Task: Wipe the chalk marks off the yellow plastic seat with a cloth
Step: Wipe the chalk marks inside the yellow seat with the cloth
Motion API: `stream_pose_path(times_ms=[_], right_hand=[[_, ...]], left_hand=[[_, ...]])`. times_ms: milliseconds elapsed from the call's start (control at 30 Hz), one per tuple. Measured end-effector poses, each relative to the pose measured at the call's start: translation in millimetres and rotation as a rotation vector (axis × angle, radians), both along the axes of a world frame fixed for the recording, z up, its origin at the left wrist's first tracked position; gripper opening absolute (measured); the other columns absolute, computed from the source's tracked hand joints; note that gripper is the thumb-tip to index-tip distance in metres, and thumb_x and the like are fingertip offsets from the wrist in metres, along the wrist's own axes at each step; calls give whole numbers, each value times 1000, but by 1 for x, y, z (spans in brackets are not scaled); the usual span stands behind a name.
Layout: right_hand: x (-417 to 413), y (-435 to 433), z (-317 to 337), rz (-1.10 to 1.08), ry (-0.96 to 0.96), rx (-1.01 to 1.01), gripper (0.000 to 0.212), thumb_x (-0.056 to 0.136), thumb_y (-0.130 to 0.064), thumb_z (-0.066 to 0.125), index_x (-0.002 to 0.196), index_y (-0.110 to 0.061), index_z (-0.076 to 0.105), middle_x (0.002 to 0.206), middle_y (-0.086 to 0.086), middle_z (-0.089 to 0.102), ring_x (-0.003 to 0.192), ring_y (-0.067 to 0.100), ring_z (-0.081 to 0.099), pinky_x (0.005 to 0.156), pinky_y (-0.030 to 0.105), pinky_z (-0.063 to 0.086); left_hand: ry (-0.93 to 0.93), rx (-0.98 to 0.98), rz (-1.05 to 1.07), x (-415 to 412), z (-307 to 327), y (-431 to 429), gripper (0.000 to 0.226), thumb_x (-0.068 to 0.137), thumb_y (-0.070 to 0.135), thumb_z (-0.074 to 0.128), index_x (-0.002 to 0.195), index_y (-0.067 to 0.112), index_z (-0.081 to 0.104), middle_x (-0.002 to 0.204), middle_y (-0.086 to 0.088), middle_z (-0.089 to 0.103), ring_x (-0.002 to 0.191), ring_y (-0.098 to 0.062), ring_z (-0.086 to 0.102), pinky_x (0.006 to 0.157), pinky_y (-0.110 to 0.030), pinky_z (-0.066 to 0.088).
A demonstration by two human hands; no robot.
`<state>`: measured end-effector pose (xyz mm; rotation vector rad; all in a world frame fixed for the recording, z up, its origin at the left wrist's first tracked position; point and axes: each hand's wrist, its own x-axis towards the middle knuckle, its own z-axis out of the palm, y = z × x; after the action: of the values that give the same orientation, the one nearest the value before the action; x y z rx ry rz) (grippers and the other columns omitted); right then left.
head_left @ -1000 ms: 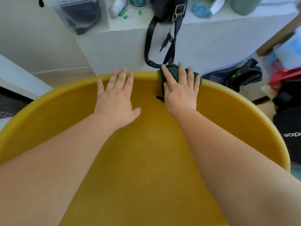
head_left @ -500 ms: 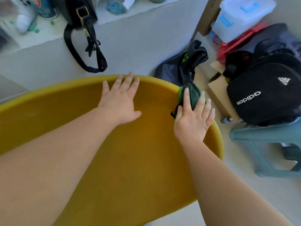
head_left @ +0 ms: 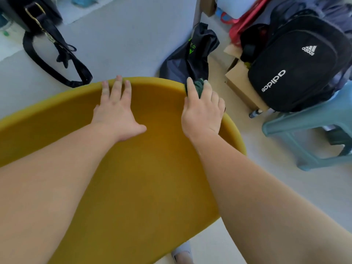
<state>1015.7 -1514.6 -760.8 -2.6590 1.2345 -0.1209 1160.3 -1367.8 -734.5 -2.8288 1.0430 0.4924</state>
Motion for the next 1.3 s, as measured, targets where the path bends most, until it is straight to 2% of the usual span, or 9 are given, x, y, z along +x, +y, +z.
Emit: stream_pose_path(times_ms=[100, 167, 333, 433, 500, 600, 900, 1100, 1300], right_hand=[[-50, -1, -12, 112, 36, -82, 70, 105, -21, 39, 163, -40, 6, 166, 16, 21, 143, 36, 31, 119, 50, 26], [-94, 1, -21, 70, 57, -73, 82, 102, -12, 47, 162, -44, 0, 164, 17, 20, 142, 37, 30, 118, 51, 28], [-214, 49, -52, -141, 215, 259, 85, 105, -13, 41, 149, -55, -18, 161, 17, 16, 145, 40, 24, 122, 48, 25], [-238, 69, -64, -117, 136, 337, 82, 101, -12, 45, 153, -44, -10, 149, 20, 31, 132, 45, 39, 113, 49, 36], [-227, 58, -68, -110, 38, 296, 80, 101, -15, 51, 156, -39, -2, 149, 22, 34, 131, 46, 41, 111, 53, 40], [-193, 26, -55, -59, -26, 221, 78, 106, -26, 47, 156, -40, -11, 161, 23, 25, 143, 44, 31, 120, 55, 31], [-53, -5, -6, 132, 72, -51, 72, 107, -37, 40, 164, -28, -1, 170, 21, 14, 158, 41, 6, 126, 56, 15], [36, 27, 0, 196, 208, -50, 89, 98, -49, 46, 164, -25, -8, 172, 19, -1, 157, 43, -12, 124, 62, -8], [117, 100, 13, 395, 247, 74, 91, 100, -51, 47, 164, -19, -8, 170, 20, -14, 154, 42, -24, 126, 60, -5]], left_hand=[[-36, 32, 10, -4, 0, -5, 128, 69, 65, 70, 155, 22, -13, 164, 0, -16, 150, -33, -13, 112, -59, 31], [-54, 55, 16, -7, 1, -9, 128, 69, 66, 69, 156, 20, -12, 164, -3, -15, 150, -35, -12, 110, -58, 33], [-77, 93, 67, -17, 6, -26, 129, 68, 70, 68, 156, 11, -6, 164, -12, -8, 149, -41, -3, 115, -60, 22], [-110, 109, 90, -22, 5, -38, 134, 65, 76, 67, 155, 5, -3, 163, -19, -3, 148, -46, 3, 116, -60, 19], [-144, 144, 69, -22, 3, -39, 136, 64, 77, 66, 154, 2, -2, 162, -22, 0, 147, -48, 6, 116, -60, 20], [-167, 154, 13, -18, 3, -32, 137, 63, 78, 66, 154, 2, -2, 162, -22, 2, 146, -48, 10, 114, -61, 23], [-72, 56, -105, 6, 16, 6, 124, 68, 78, 61, 157, 20, -4, 166, -3, -3, 151, -31, 3, 117, -61, 15], [-167, 74, -31, 37, 26, 107, 108, 77, 72, 57, 157, 26, 0, 165, -6, -1, 150, -32, 6, 118, -60, 14], [-228, 242, 64, 70, 45, 256, 106, 77, 68, 57, 157, 17, 7, 163, -14, 7, 148, -37, 13, 117, -59, 17]])
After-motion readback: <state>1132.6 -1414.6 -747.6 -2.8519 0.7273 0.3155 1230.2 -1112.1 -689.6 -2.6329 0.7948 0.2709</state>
